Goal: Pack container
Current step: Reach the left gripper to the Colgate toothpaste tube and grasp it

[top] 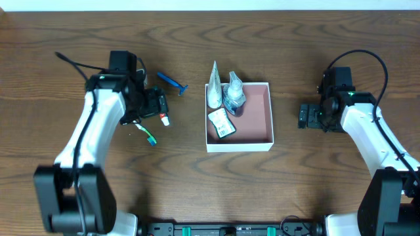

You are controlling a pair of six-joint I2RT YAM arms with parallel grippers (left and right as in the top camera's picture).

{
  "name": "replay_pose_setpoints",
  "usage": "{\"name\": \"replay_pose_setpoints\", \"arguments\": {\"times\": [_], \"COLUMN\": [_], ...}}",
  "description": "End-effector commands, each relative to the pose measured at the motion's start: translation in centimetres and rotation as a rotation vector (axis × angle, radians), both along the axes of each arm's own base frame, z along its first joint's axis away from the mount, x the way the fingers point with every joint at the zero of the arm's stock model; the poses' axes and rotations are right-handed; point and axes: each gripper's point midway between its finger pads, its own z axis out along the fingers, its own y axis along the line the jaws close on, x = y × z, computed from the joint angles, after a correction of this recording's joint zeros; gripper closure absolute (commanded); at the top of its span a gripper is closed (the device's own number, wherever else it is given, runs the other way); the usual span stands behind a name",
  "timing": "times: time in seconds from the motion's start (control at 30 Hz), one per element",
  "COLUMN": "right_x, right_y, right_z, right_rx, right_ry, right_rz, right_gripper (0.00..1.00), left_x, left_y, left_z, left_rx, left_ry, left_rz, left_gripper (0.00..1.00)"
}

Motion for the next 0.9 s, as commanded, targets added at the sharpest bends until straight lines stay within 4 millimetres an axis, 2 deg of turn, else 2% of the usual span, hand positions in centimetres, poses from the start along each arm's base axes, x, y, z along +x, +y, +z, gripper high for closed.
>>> {"name": "replay_pose_setpoints", "arguments": {"times": [0.0, 0.13, 0.33, 0.77, 0.83, 0.87], "right_x": [0.0, 0.0, 0.0, 0.0, 0.0, 0.0], "right_y": [-0.1, -0.1, -0.1, -0.1, -0.1, -0.1], "right_z": [0.3, 0.3, 0.3, 0.3, 0.3, 0.3], "right_rx": [-0.015, -0.015, -0.015, -0.015, -0.015, -0.015], "right_ry": [-0.006, -0.006, -0.006, -0.006, -0.006, -0.006], "right_rz": [0.011, 0.011, 0.011, 0.011, 0.011, 0.011], "right_gripper": [0.01, 0.01, 0.01, 0.01, 0.01, 0.01], "left_x": [1.0, 2.4, 3.7, 4.3, 4.1, 4.1], "left_y": [0.0, -0.2, 1.0, 1.2, 1.0, 0.9], "left_z": [-1.7, -3.5, -5.9, -9.2, -9.6, -9.7], "left_rx": [-0.023, -0.022, 0.078, 0.142, 0.148, 0.148], "left_ry": [0.033, 0.020, 0.009, 0.035, 0.045, 0.048], "left_rz": [0.086, 0.086, 0.104, 0.106, 0.102, 0.099], "left_gripper": [0.08, 0.08, 0.10, 0.20, 0.28, 0.39]}}
